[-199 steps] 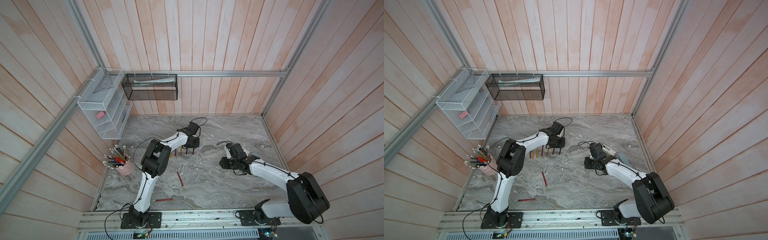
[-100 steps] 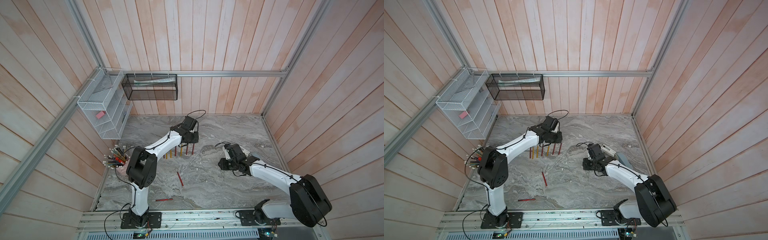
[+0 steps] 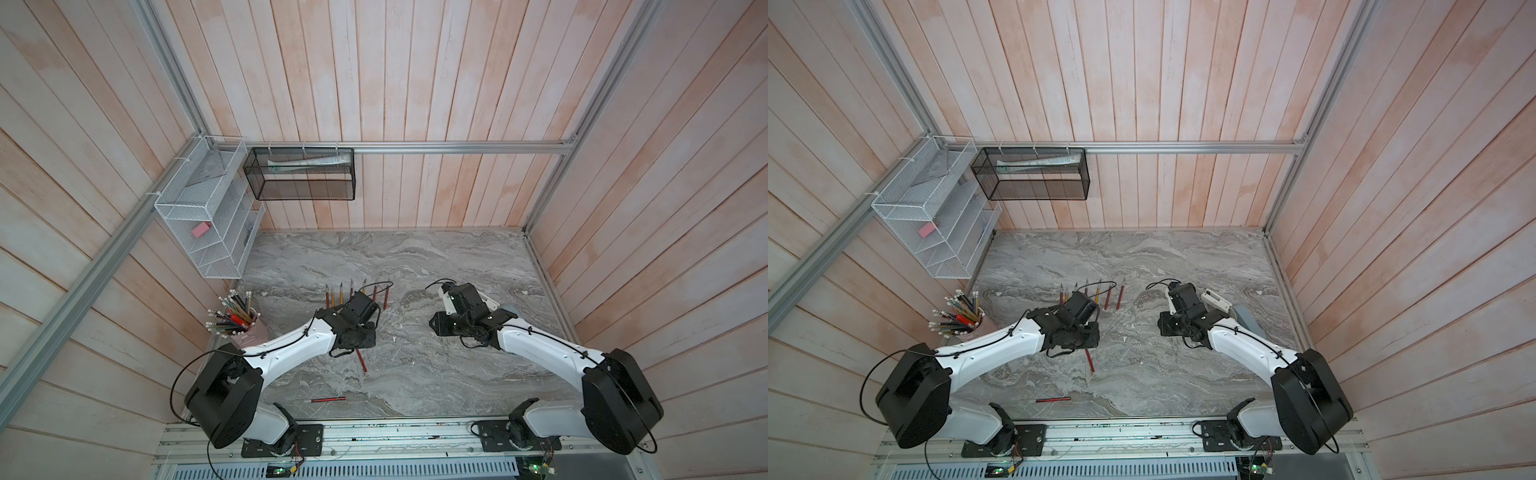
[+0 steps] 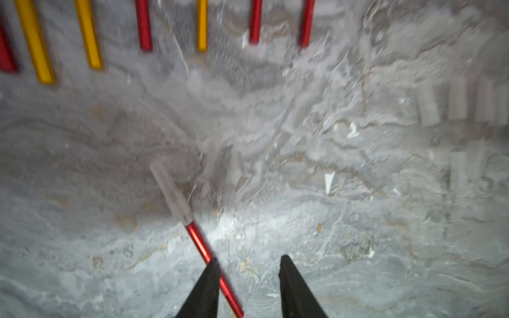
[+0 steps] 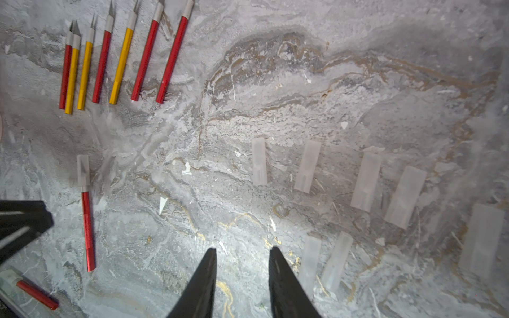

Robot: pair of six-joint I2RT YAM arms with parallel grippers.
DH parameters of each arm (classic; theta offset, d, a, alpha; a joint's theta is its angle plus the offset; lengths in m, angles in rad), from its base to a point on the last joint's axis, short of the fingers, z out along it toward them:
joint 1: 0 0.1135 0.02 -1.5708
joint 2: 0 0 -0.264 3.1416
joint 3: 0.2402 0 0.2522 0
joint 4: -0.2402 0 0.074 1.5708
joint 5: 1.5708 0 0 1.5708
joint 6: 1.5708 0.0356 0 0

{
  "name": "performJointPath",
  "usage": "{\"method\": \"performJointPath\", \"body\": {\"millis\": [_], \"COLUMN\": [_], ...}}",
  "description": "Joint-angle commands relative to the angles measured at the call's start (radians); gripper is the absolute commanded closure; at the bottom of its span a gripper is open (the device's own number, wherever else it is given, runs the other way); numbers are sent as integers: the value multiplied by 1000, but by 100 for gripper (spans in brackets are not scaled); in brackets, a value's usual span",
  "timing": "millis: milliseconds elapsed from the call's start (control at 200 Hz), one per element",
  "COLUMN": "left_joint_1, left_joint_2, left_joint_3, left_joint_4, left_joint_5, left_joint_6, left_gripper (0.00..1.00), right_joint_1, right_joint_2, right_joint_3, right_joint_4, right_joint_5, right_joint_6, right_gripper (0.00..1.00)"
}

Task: Remove protective caps from carving knives
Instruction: Pick up the carving knife from the center of the board.

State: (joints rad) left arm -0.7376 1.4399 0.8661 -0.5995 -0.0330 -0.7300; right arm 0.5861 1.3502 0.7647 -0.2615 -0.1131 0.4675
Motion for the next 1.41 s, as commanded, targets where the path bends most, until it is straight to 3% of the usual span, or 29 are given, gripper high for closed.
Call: {"method": "performJointPath", "body": {"millis": [0,170,470,875,1401], "left_joint_1": [-36,-67,-67,-31,-7], "left_joint_2": [-23,34,79,128,191], "left_joint_3": [-31,-48,-37,-44,-77], "left_joint_4": [20,35,14,10,125], "left_joint_5": [-31,-36,-72,-100,-15], "left_joint_6": [-114,-156,-178,-204,-143], "left_gripper": [58,49,58,57,91], "right_joint_1": [18,31,31,31,28], "right_joint_2": [13,32,43,58,97], "right_joint_3": [31,34,35,38,39], "right_joint_4": [-7,-2,1,4,20], "right_joint_5": [-11,-14,-8,-7,-8], "right_joint_6": [-4,-12,-27,-44,-43], "right_gripper": [66,66,66,66,67]}}
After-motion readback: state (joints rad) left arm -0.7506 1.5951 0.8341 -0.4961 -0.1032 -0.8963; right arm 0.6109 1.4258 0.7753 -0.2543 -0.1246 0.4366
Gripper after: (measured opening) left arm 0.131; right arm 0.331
